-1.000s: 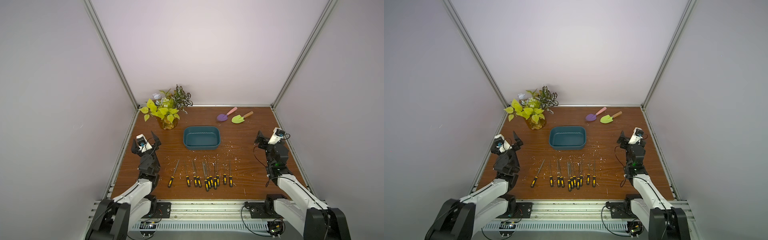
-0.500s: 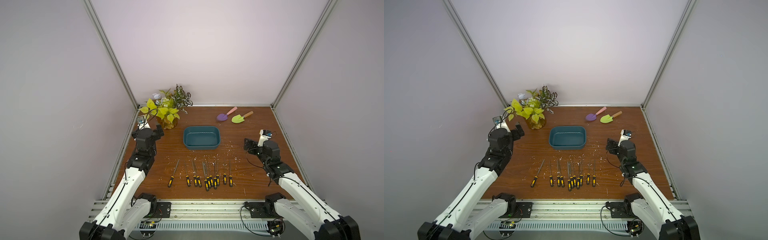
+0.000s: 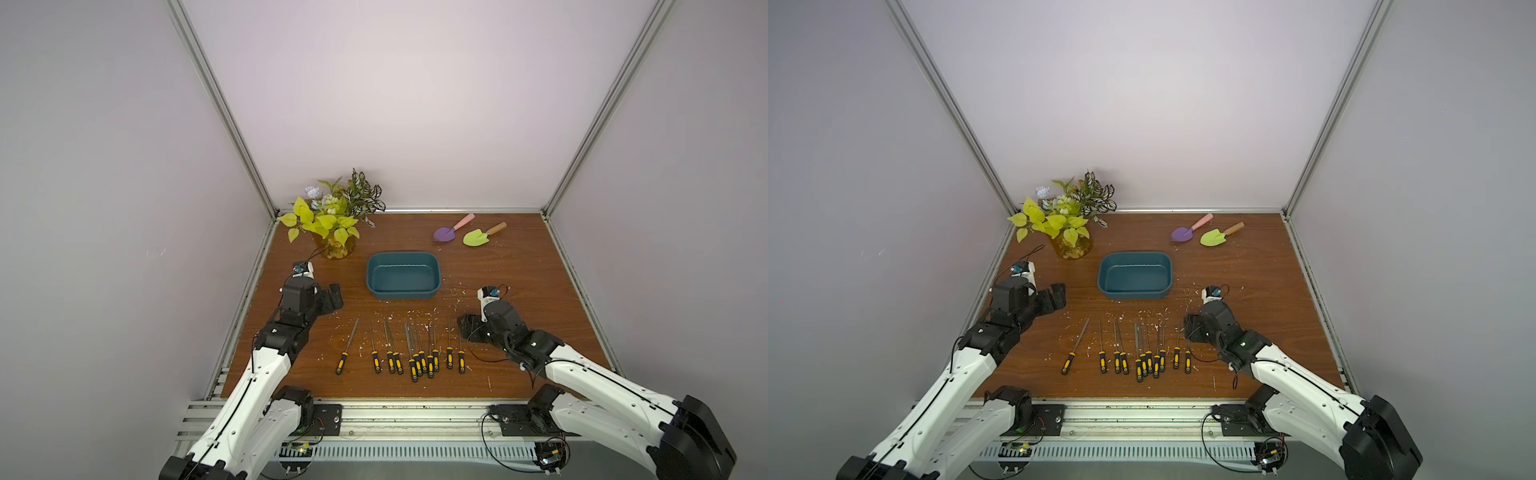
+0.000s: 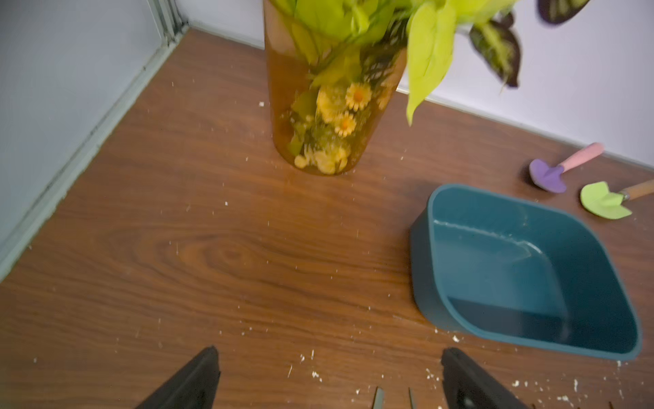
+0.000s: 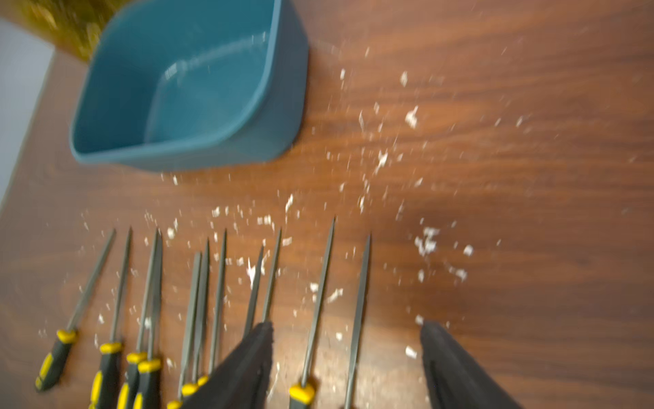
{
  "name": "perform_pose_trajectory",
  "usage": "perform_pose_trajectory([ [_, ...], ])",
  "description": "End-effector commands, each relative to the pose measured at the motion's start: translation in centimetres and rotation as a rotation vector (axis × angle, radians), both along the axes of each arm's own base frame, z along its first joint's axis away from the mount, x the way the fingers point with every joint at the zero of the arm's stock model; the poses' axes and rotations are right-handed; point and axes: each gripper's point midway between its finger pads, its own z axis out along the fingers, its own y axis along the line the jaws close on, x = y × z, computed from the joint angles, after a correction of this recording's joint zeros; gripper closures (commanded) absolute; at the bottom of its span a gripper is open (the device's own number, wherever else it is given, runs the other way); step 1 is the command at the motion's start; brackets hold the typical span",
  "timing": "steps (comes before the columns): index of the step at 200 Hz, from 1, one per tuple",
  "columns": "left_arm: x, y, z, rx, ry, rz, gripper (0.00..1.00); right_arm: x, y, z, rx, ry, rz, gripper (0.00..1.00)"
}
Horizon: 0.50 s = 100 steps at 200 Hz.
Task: Put the file tool into the storage box
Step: Pick up the file tool from the center of the board.
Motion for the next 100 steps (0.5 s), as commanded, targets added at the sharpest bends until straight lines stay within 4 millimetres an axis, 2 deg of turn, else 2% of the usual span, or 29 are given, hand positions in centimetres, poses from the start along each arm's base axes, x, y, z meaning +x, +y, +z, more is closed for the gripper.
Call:
perform_pose_trajectory([
  [1, 0.0, -1.0, 0.1, -0.038, 0.0, -0.03, 0.01, -1.9, -0.4, -1.6, -0.002, 0.08, -0.038, 0.36],
  [17, 0.2, -0.9, -0.6, -0.035, 0.013, -0.019, 0.01, -3.3, -0.2, -2.6, -0.003, 0.125, -0.024, 0.43],
  [57, 0.6, -1.8, -1.7, -0.048, 0.062, -0.058, 0.01, -5.7, 0.0, -4.0, -0.038, 0.19, -0.005, 0.44],
  [100, 0.8, -2.7, -2.2, -0.069, 0.084, -0.094, 0.01, -6.4, 0.7, -4.8, -0.074, 0.22, 0.019, 0.44],
])
